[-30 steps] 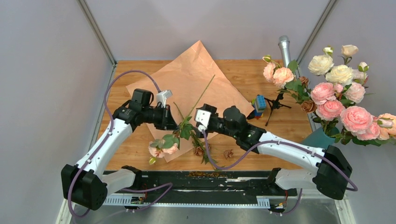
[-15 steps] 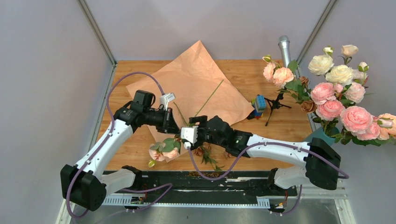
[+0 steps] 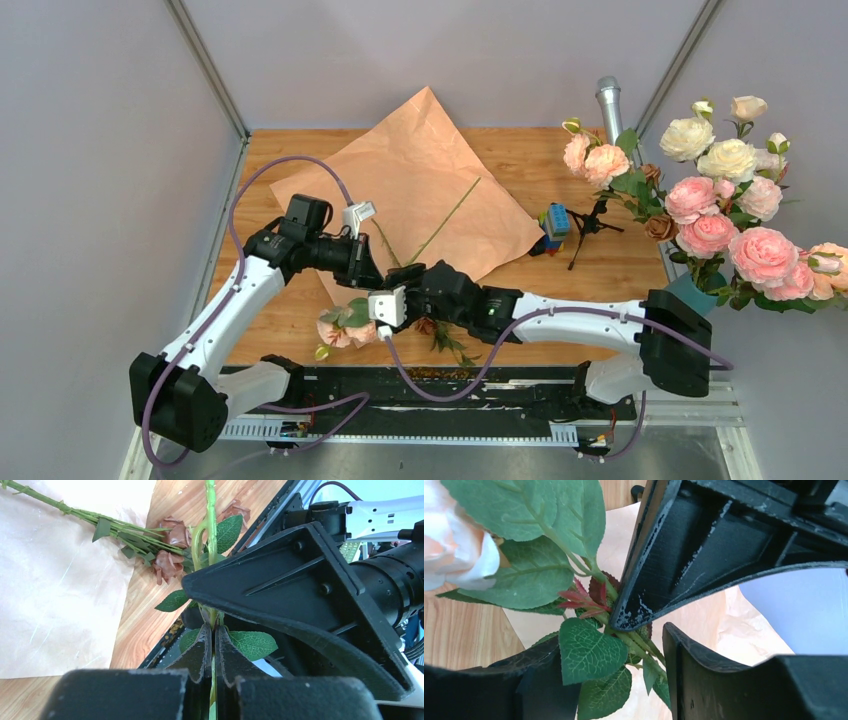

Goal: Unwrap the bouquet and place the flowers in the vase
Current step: Pick up the fake flower from the wrapping paper.

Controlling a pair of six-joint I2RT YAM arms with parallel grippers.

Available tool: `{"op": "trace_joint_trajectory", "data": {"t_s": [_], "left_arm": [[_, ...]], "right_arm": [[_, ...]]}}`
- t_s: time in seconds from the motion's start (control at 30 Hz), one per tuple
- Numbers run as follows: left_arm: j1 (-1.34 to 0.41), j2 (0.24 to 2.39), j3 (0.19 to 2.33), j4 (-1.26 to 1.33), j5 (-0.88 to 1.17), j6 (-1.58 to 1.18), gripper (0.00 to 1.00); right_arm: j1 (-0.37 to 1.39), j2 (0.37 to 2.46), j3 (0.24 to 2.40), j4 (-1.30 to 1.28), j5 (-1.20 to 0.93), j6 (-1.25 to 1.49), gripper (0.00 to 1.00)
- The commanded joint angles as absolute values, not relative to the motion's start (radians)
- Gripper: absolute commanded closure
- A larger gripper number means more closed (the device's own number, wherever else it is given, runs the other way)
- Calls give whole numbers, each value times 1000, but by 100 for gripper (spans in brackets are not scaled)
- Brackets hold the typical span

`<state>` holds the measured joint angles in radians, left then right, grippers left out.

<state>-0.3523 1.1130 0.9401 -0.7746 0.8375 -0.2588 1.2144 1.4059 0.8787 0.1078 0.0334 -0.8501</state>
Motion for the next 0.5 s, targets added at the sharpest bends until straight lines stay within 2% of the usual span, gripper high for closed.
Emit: {"op": "trace_joint_trajectory", "data": {"t_s": [0.0, 0.17, 0.37, 0.47], "left_arm": [[-356, 1098, 953, -770, 880, -236, 100], [-357, 1075, 950, -773, 897, -239, 100], [-357, 1065, 942, -769, 903, -247, 100], [-357, 1064, 952, -744, 883, -268, 87]], "right_arm": [[1227, 1431, 936, 103, 54, -855, 45], [1228, 1459, 944, 103, 87, -851, 49], [1227, 1468, 943, 120, 135, -823, 71], [1227, 1453, 923, 135, 157, -818, 82]]}}
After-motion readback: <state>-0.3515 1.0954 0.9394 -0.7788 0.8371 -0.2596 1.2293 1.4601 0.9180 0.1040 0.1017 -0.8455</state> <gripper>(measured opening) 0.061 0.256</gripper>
